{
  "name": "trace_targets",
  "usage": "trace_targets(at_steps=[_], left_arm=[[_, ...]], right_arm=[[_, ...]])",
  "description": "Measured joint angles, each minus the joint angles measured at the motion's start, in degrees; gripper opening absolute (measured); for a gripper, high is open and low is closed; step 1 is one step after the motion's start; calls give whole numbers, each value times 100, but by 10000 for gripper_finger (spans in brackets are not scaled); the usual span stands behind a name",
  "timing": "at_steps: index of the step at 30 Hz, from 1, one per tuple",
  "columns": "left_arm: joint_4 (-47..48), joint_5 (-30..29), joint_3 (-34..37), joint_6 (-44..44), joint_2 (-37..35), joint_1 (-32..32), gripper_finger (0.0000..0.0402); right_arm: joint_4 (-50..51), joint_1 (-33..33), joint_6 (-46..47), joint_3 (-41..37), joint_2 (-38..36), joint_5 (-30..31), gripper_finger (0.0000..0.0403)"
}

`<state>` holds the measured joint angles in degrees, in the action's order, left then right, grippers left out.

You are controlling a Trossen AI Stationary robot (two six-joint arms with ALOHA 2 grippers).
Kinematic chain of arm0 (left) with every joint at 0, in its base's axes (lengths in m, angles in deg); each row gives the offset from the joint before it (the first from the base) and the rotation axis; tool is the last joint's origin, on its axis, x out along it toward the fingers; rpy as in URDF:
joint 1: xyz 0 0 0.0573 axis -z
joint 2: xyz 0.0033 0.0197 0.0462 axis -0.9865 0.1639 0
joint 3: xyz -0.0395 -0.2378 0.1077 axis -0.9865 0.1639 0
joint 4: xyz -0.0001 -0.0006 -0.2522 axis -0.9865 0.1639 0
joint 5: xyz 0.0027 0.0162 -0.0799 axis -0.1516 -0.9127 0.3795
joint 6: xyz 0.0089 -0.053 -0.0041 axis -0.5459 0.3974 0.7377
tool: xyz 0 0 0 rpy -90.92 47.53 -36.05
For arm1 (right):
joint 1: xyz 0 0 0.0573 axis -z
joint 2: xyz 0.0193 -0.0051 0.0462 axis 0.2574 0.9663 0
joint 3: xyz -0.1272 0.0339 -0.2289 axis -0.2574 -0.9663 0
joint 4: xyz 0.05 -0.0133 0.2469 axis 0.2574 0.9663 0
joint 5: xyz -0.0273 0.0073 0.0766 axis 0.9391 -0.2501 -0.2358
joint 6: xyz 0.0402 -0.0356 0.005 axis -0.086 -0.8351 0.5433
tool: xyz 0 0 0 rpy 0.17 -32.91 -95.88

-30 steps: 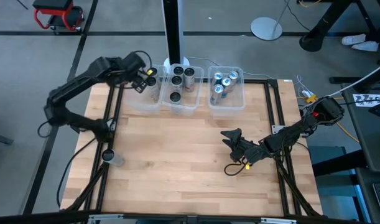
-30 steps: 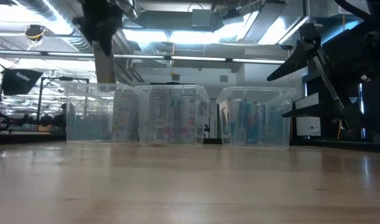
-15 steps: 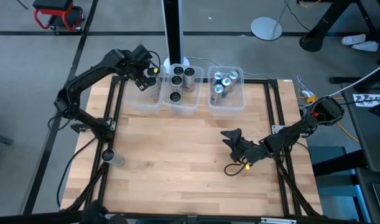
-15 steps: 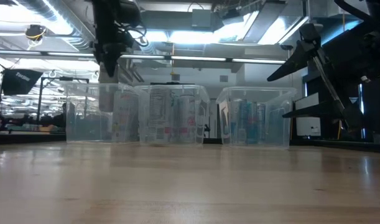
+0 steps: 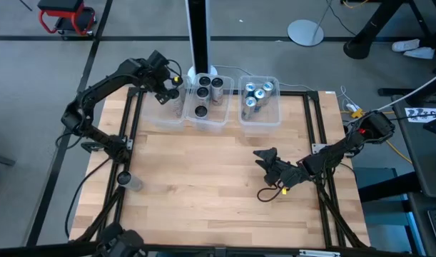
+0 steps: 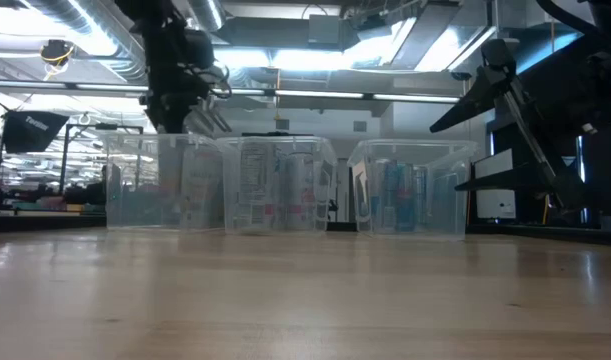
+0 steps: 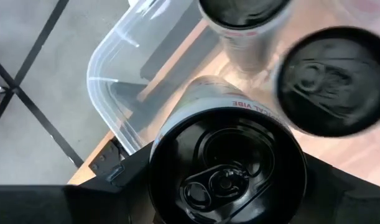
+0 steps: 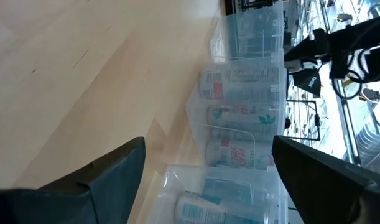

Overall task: Sort soda cans
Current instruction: Put the white-yellow soda can into the left transparent bin

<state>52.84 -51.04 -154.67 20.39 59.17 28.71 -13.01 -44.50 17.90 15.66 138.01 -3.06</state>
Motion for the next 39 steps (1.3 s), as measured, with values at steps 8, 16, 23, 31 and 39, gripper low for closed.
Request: trace_targets(at_steps=[8,16,23,31,39], left_arm=[[-754,351,631,-162,-2,-164,250],[-1219,364,1088,-234,-4,-342,251],[-1445,365,1189,-138,-26,-343,255],[-1485,378,1200,-115,-17,-341,331],[-1207,212,871,-100,-44,-332,351]], right_arm=[[-12,-1,1,0,0,39,348],[-12,1,0,0,0,37,348],[-14,-1,1,0,0,37,348],[-9,0,2,0,0,37,348],[-9,0,1,0,0,39,348]])
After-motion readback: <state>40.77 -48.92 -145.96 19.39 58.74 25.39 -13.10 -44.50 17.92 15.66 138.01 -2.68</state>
